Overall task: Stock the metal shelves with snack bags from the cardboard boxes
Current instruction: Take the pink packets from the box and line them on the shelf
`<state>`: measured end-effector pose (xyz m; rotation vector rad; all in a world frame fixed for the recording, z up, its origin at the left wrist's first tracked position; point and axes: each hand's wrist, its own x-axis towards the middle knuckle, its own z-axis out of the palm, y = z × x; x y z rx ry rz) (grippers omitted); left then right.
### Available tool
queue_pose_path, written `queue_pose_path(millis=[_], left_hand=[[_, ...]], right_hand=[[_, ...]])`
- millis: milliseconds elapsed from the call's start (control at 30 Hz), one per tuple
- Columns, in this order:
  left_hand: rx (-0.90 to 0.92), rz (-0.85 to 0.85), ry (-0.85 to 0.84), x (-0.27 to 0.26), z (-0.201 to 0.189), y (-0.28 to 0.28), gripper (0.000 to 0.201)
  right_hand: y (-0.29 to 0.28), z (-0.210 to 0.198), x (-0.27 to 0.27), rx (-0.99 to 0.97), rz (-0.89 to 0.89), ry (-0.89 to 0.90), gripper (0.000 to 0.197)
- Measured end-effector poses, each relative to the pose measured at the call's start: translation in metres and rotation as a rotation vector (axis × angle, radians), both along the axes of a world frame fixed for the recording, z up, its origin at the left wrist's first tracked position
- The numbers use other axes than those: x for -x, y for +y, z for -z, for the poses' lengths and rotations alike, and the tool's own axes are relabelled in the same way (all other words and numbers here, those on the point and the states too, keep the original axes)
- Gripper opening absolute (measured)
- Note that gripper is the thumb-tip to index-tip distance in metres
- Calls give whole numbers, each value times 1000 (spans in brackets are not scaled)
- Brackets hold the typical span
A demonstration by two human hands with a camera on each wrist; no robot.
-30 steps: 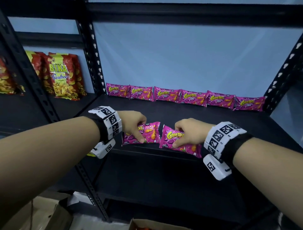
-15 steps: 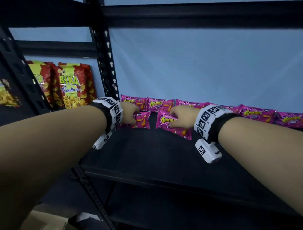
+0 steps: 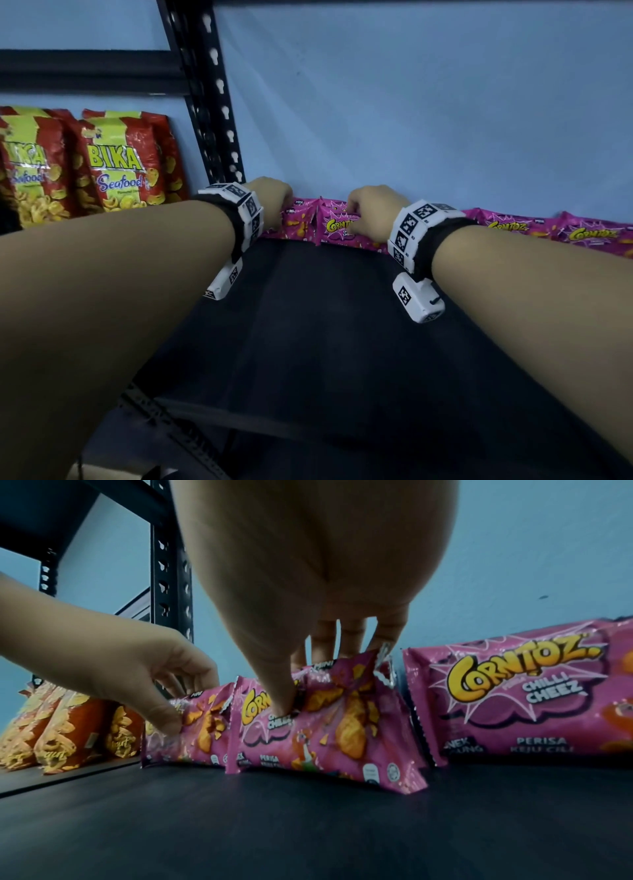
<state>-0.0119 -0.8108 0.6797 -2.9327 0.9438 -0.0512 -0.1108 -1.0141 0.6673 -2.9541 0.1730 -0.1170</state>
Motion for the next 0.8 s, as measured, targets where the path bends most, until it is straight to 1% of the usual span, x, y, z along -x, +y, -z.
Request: queue_pose_path(millis=[67,167,233,300,367,433,533,667,800], left_hand=[[74,5,-18,-1,3,2,35],[139,0,-60,-2,5,6,29],[132,-38,-63,-2,5,7,25],[125,-65,-57,-2,7,7,25],[132,-68,-42,1,9,6,25],[135,-59,-26,7,11,5,21],[146,-40,-15,19,11,7,12],[167,-4,10,48,10,11,27],[150,0,64,104,10,16,19]], right_hand=[[-1,3,-2,32,-1,-49,29],[1,5,-3,69,-22,-77,29],[3,5,-4,54,-36,-68,25],[5,6,-4,67,-23,-60,22],[6,6,-2,93,-15,-56,16],[6,5,3,91,-21,-32,13],[6,2,18,66,-46,-1,19],[12,-3,52,9,-89,24,32],[16,-9,100,-23,-118,104,34]])
